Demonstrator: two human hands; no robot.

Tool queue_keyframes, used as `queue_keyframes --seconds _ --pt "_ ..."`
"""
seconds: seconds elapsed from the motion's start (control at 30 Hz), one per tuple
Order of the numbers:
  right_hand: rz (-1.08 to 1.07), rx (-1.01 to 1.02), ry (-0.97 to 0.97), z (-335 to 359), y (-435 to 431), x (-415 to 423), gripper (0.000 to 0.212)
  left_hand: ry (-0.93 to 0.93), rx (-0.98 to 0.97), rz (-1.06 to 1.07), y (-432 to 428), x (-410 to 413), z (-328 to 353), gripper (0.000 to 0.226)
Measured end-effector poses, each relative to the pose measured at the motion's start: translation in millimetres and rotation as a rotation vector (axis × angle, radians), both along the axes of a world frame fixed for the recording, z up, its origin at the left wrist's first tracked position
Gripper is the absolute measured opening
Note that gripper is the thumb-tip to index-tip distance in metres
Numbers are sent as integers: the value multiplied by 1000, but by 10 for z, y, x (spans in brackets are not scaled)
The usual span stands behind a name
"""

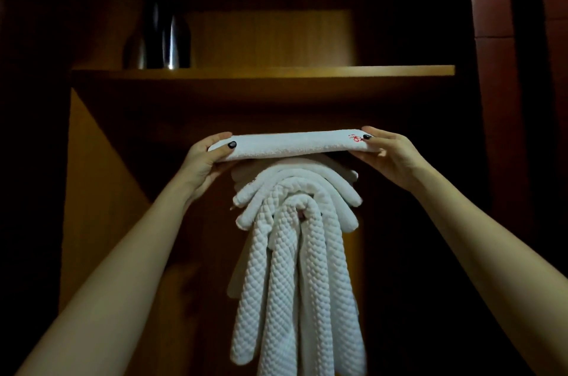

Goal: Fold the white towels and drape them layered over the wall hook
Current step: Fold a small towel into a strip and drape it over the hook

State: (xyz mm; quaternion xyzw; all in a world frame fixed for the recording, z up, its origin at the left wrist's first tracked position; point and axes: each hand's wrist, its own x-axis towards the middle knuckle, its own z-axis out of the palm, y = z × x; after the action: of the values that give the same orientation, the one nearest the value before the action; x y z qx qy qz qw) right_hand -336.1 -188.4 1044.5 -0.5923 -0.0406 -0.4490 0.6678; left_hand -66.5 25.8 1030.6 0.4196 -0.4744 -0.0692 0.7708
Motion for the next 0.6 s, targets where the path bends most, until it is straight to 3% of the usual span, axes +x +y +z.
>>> queue_keyframes --seconds 0.3,0.47,0.6 --pt "-3 74 102 -351 -327 224 44 53 106 7 -271 191 -312 24" --pt "94 98 95 -652 -400 209 32 -17 149 8 -236 131 -518 33" --pt "85 120 90 -828 -339 213 21 -137 219 127 -196 99 -609 43"
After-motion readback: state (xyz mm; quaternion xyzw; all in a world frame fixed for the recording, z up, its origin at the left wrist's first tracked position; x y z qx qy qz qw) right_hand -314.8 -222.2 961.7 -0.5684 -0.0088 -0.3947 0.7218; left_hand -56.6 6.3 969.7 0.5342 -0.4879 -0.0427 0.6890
